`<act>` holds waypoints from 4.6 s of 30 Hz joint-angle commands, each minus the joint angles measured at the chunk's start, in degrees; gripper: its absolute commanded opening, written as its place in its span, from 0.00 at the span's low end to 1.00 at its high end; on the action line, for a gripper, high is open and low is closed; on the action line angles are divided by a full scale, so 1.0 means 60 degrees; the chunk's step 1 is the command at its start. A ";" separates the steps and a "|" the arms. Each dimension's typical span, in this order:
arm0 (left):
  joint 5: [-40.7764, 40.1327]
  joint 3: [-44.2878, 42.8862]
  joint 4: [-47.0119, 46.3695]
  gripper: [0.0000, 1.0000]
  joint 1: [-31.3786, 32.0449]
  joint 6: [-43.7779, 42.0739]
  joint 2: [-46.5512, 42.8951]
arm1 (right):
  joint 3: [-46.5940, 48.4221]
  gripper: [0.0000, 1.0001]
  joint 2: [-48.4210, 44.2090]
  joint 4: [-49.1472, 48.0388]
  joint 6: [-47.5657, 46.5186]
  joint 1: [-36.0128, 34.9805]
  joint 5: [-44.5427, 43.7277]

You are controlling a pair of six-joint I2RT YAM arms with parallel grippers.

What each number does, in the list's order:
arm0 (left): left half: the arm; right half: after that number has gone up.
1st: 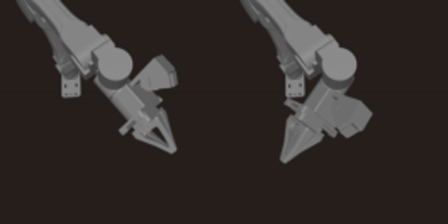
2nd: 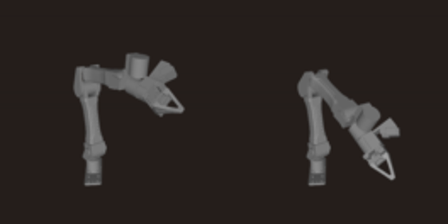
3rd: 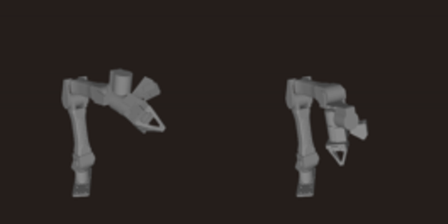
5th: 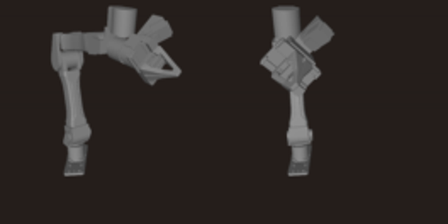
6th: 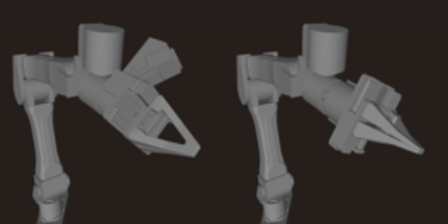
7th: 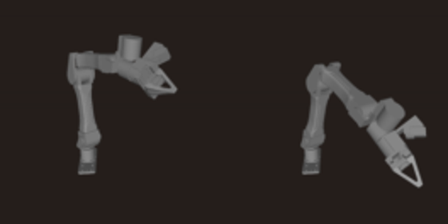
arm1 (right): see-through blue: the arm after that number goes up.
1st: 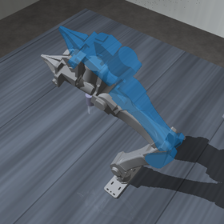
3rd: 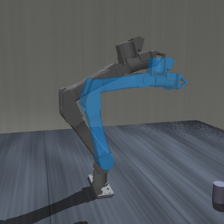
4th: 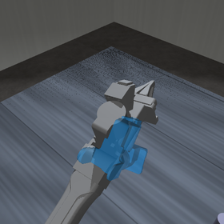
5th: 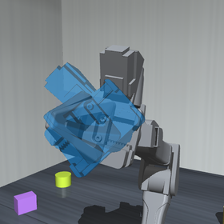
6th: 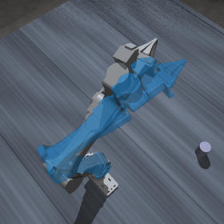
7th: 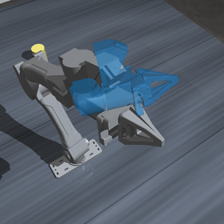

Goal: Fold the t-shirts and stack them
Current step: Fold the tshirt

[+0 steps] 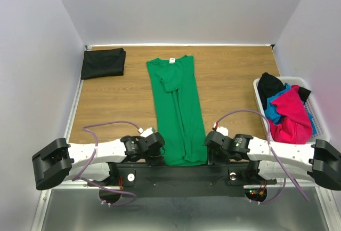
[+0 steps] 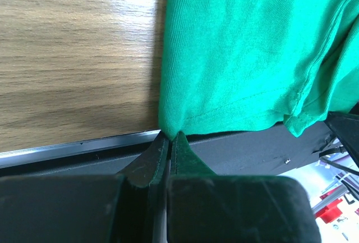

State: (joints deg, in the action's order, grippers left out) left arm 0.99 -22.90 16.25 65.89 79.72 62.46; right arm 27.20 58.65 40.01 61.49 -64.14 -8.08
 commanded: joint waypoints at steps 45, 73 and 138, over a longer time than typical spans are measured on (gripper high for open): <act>-0.0473 0.0051 0.0572 0.00 -0.0039 0.0160 -0.0638 | -0.0329 0.21 0.0141 -0.1424 -0.0039 0.0026 0.0187; -0.1891 -0.2334 0.0235 0.00 -0.2250 -0.1596 -0.0113 | 0.3990 0.00 0.1972 -0.0618 -0.1781 0.1386 -0.3121; -0.1250 -0.3027 -0.0306 0.98 -0.5928 -0.3869 0.0434 | 0.6585 1.00 0.5590 -0.3475 -0.5809 0.4641 0.0496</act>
State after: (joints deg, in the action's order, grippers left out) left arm -8.12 -46.00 14.31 30.26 53.78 67.61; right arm 67.83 89.80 20.80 29.30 -33.93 -7.46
